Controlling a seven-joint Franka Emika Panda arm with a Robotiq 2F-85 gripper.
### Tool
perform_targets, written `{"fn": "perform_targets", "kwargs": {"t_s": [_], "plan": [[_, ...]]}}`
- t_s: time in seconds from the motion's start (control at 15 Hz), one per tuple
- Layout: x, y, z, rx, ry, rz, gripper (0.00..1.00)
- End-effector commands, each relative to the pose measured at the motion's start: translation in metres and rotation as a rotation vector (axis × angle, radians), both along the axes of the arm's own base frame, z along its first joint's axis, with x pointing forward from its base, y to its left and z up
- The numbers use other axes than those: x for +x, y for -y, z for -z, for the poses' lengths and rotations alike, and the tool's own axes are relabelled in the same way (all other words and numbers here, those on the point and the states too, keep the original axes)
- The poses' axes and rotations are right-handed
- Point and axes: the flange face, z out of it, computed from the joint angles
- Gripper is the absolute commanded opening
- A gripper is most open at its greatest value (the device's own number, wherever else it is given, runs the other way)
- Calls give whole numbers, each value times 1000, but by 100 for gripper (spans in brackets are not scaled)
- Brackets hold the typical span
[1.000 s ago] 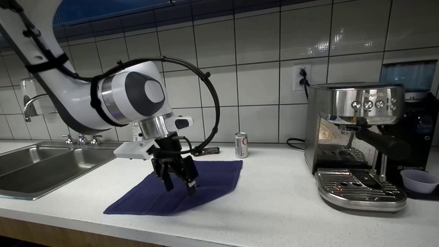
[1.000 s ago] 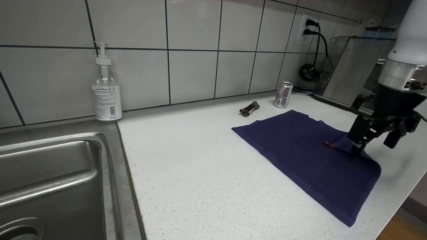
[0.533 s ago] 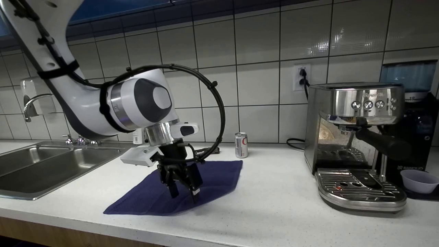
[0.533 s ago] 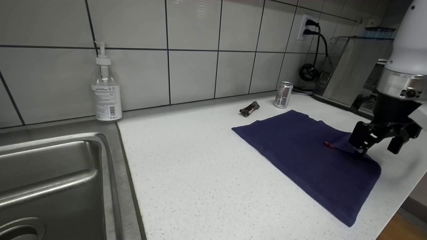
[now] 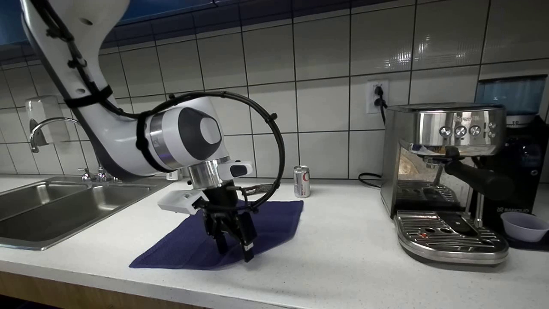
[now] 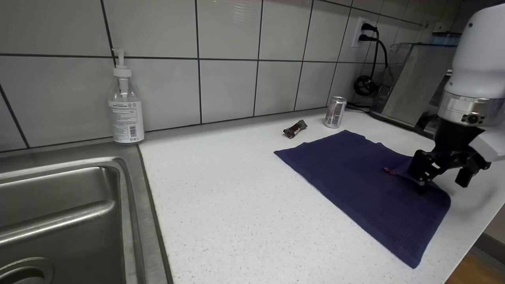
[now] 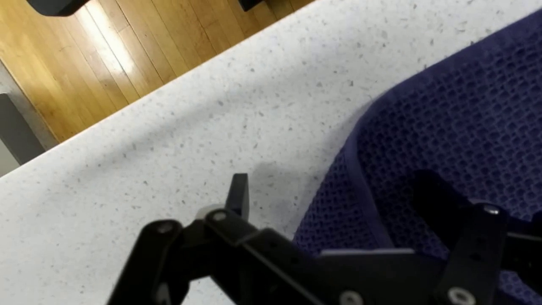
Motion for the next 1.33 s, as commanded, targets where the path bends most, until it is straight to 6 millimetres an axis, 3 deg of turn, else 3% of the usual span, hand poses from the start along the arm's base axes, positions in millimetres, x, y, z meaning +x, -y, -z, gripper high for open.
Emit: {"fn": "perform_targets", "kwargs": {"t_s": [0.0, 0.6, 0.67, 0.73, 1.27], "plan": [[9, 2, 3, -18, 1, 23, 100], [12, 8, 3, -22, 6, 39, 100], [12, 9, 3, -22, 5, 40, 92], [12, 9, 3, -21, 5, 41, 74], [13, 6, 1, -24, 11, 32, 12]]}}
